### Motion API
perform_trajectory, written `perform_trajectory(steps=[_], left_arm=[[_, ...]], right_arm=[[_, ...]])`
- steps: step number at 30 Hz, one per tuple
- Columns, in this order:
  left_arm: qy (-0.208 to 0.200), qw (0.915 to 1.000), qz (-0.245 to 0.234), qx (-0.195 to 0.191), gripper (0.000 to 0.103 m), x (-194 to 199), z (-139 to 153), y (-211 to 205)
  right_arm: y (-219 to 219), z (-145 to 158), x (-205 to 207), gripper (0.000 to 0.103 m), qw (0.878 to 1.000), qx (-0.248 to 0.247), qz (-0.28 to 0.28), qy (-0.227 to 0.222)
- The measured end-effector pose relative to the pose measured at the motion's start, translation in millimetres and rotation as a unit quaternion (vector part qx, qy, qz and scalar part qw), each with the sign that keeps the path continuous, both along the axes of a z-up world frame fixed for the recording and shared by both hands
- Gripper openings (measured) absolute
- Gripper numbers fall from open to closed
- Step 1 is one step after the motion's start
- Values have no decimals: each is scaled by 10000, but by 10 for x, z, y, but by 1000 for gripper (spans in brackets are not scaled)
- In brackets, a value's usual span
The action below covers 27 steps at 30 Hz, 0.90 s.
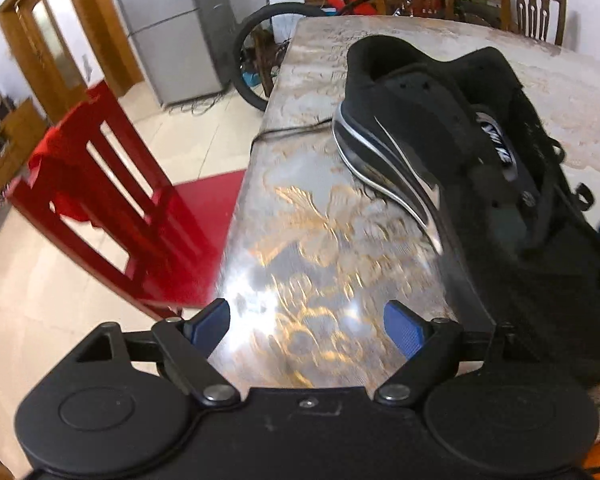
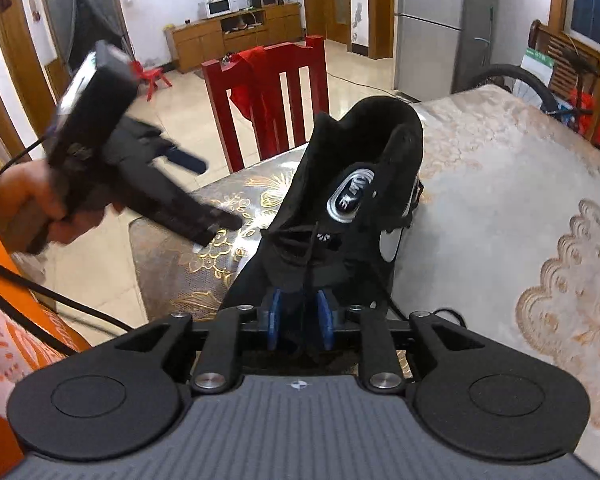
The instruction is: Lace up shoes with both hands
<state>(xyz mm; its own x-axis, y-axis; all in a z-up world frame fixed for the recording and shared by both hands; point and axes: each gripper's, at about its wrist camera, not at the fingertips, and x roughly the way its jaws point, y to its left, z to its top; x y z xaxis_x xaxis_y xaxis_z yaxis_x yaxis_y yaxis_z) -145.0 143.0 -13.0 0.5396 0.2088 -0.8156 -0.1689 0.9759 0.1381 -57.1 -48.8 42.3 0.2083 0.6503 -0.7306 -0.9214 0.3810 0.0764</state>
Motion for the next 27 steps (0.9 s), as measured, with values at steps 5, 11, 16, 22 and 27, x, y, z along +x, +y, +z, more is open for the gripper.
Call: perform_trajectory(steps=[5, 11, 16, 22, 27], left_arm=[[-151, 9998, 104, -110, 82, -52, 104, -35], [-615, 9972, 290, -308, 83, -46, 402, -190], [-791, 9956, 315, -388, 83, 58, 528, -403], [-642, 9951, 582, -480, 83, 287, 384, -553], [-418, 9948, 872, -334, 86, 389, 273, -628]], right_arm=[[81, -39, 45, 23, 9998, -168, 86, 24], [85, -66, 72, 22, 9989, -281, 387, 22], [15, -72, 124, 2, 9979, -262, 587, -80], [-147, 323, 325, 2, 9952, 398, 895, -89], [21, 464, 325, 2, 9703, 374, 2154, -1036]])
